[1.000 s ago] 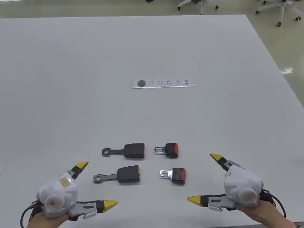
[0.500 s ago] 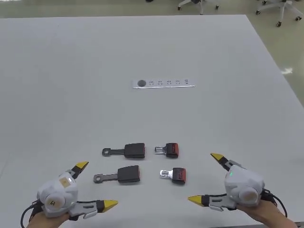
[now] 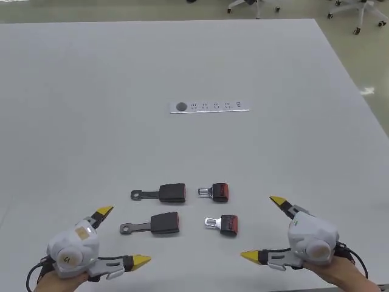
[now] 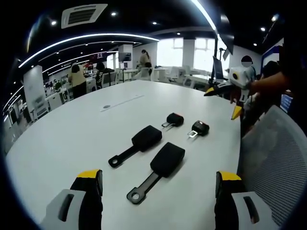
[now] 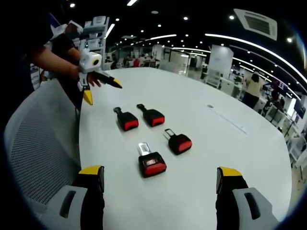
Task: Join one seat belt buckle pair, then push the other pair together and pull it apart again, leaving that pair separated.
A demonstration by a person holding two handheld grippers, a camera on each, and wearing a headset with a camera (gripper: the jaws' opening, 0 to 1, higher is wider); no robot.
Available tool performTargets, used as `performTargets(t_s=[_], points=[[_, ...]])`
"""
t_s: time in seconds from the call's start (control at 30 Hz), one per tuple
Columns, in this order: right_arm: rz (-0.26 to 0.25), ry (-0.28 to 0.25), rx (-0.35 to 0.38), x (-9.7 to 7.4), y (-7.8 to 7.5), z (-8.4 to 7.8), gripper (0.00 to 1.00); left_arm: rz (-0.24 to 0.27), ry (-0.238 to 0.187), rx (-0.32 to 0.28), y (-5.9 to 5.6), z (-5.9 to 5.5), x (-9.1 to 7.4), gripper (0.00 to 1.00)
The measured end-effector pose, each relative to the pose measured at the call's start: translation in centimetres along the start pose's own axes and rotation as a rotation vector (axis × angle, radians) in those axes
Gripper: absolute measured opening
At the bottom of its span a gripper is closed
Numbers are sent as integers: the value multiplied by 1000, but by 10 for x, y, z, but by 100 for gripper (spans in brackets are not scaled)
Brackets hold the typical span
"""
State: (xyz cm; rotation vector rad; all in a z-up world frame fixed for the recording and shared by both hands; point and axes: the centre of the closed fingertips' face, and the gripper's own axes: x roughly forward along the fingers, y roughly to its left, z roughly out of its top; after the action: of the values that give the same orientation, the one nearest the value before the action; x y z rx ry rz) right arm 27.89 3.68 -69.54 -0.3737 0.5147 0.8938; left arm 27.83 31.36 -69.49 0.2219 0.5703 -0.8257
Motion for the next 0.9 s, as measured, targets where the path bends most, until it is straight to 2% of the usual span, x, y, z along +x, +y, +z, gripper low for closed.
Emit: performTargets(t_s=[0.4,0.53,0.73,0.9], points=[[37,20,-52,4,0,4,93,-32,24,30,3,4,6,95],[60,34,-75,6,0,5,90,-50,40,60,5,7,10,92],[85,56,-111,10,-2,5,83,-83,66,114,0,14,18,86],[108,76,-129,15,-2,4,80,-112,104,160,-3,13,25,81]])
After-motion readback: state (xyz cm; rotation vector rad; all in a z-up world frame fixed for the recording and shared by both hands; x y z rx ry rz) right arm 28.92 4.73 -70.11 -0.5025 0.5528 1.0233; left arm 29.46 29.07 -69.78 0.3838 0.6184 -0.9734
